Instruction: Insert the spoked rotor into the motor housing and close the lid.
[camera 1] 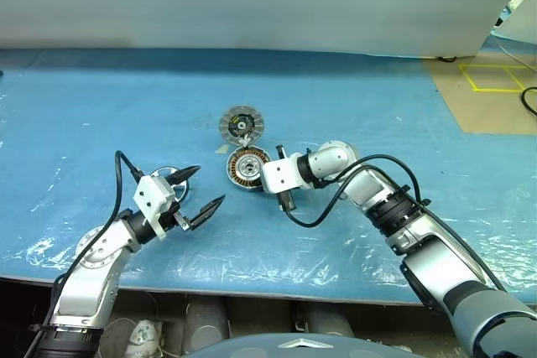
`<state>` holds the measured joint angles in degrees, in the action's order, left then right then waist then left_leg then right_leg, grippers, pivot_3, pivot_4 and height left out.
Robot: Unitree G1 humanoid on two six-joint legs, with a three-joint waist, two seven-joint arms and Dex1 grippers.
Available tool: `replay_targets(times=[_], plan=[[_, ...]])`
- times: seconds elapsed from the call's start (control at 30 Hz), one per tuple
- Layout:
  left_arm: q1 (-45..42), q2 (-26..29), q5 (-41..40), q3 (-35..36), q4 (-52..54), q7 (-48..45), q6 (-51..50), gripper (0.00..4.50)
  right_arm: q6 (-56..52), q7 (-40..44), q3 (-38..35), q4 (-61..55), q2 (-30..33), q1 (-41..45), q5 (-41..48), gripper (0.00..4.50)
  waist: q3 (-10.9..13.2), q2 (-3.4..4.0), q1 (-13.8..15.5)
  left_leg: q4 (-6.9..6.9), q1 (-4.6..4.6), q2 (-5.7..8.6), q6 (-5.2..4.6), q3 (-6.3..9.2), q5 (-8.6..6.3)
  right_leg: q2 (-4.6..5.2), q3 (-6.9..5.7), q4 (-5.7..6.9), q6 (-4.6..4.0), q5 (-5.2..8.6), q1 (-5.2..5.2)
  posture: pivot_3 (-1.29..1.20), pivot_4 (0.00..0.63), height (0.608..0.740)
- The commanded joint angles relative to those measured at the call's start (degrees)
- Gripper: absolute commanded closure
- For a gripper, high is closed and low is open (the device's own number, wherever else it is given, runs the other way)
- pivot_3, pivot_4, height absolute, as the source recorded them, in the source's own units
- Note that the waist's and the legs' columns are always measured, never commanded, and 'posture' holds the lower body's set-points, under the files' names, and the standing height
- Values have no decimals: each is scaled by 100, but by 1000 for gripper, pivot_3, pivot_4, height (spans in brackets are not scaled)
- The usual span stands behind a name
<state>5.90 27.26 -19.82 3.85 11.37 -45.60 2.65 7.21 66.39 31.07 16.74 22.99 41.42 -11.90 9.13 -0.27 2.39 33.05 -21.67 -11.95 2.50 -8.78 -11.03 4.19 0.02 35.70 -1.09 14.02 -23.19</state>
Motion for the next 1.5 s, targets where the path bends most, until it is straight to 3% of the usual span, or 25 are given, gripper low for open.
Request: replay_targets(times=[0.03,0.17,0.37,0.4,0.57,0.7,0.9,1.2,1.5], plan=[[13,60,-4,43,189,-9,60,0,-809,552,-22,-933,150,-314,414,4479,0,0,15,0,-1,0,-2,0,2,0,-1,0,0,0,0,0,150,740],[105,35,5,11,259,15,46,0,-1654,957,-95,-1551,474,-563,682,4479,0,0,14,-4,-1,-1,-11,2,8,-1,-3,0,1,0,0,0,150,740],[184,9,23,-39,314,39,31,0,-2108,1022,-106,-1855,732,-765,871,4479,0,0,14,-4,8,-1,0,1,-4,0,0,0,-1,1,5,0,150,740],[173,10,26,-45,300,35,35,0,-2130,992,-115,-1849,714,-780,906,3993,0,0,14,-4,11,-1,0,0,-4,0,1,1,-1,0,7,0,150,740],[134,13,32,-68,257,21,51,0,-2263,801,-454,-1826,512,-778,1337,2521,0,0,-3,-3,18,-1,0,-2,-6,-1,6,2,-1,0,10,0,150,740],[71,-21,32,-167,193,-20,57,0,-2339,868,-1080,-2057,550,-930,2084,2521,0,0,20,-3,16,1,-1,-4,-5,0,9,0,-1,1,9,0,150,740],[-168,-62,1,-354,32,-167,40,0,-2351,606,-1717,-2426,880,-1369,2479,2521,-1,-1,61,-3,13,0,-5,-2,-1,0,3,0,-1,0,9,0,150,740],[-712,-253,-3,-763,-438,-534,64,0,-2269,-840,-2694,-2134,1298,-2586,2143,2521,-1,0,58,-3,16,4,5,-4,-1,1,8,-4,-1,1,12,0,150,740],[-1086,-283,-18,-811,-841,-829,129,0,-1917,-1492,-2926,-1681,1454,-3196,1925,2521,-1,0,16,-3,16,6,4,-4,-2,2,10,-5,0,1,11,0,150,740]])
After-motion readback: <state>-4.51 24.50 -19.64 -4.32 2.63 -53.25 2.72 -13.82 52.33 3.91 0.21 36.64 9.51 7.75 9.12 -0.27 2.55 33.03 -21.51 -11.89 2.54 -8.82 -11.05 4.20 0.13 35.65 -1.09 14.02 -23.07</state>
